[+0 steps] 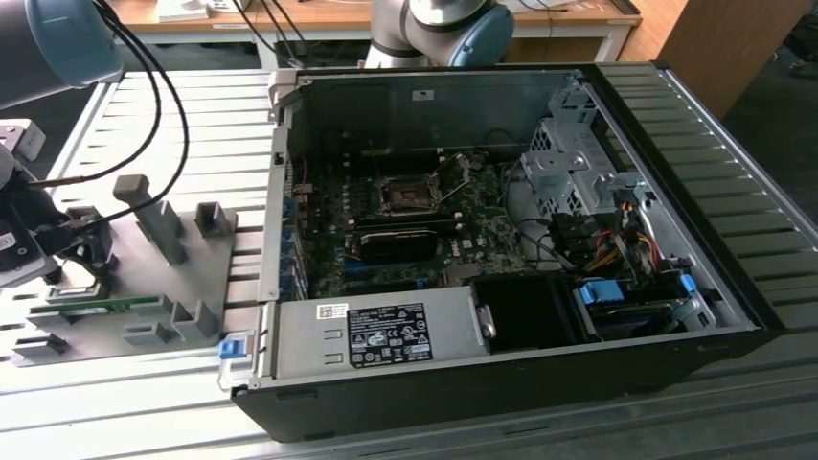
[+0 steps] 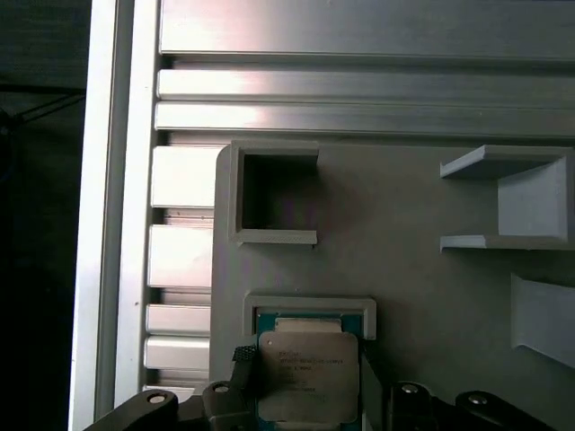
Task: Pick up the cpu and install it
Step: 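Pick up the cpu and move it towards the insertion slot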
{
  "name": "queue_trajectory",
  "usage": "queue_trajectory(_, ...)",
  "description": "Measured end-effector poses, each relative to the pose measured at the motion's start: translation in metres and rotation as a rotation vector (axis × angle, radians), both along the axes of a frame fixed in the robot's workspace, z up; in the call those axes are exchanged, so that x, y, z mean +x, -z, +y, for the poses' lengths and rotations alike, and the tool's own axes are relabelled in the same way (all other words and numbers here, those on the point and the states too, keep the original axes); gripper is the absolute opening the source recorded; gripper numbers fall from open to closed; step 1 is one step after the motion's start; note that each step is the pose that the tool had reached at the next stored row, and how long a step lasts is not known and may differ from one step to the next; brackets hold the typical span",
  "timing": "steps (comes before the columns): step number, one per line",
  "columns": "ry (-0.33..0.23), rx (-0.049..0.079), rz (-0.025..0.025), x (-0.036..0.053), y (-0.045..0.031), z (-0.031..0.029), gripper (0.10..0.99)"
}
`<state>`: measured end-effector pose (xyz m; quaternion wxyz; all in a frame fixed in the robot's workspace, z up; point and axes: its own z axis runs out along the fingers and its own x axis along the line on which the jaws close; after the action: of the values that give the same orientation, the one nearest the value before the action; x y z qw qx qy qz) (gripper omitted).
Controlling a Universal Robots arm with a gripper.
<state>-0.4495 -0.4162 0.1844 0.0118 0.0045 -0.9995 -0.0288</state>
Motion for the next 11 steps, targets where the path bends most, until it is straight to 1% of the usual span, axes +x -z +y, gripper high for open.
queue_trajectory(2,0.0,0.0,0.0,0.0,0.0,0.0,0.565)
queue_trajectory(6,0.0,0.0,-0.0003,0.0,-0.0008,0.0,0.537)
queue_trajectory(11,0.0,0.0,-0.0001,0.0,-0.0082,0.0,0.537)
